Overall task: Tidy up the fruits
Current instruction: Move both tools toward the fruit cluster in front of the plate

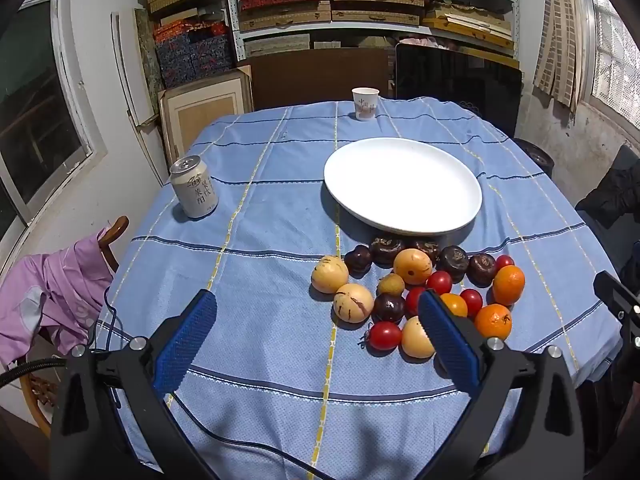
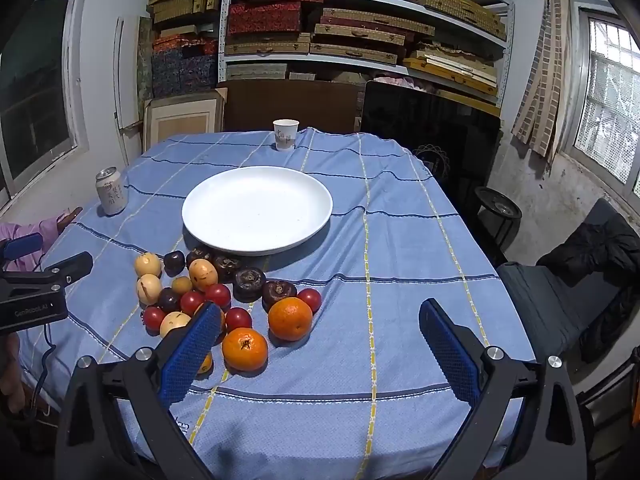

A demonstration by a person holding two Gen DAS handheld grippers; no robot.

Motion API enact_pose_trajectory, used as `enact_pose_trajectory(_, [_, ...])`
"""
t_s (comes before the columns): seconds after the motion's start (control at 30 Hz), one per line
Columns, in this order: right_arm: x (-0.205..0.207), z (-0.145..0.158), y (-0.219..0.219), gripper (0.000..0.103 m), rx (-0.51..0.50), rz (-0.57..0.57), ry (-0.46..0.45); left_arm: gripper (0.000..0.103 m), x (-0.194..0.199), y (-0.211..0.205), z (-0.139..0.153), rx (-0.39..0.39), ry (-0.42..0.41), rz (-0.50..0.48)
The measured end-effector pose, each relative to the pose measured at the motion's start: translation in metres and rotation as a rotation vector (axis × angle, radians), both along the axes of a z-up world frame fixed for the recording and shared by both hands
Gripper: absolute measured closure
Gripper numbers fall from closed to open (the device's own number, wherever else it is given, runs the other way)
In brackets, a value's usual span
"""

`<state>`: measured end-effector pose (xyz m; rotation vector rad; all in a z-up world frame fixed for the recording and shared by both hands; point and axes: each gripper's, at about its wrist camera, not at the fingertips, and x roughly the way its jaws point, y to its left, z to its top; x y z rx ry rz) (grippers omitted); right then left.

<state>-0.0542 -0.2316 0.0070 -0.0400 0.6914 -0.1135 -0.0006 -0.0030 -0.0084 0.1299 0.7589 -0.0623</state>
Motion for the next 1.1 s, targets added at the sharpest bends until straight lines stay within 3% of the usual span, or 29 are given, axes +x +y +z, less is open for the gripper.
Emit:
enact_pose_trajectory(0.73, [0.002,-0.008,0.004,0.004,0.013,0.003,0.015,0.004,0.004,0.005,-0.005,0.002,0.015,0.009])
enact_pose_trajectory(1.1, [0.022,-0.048,-0.008,0.004,0.065,0.019,0.151,0.004,0.038,0.026,-0.075,-0.036,0.188,-0.022])
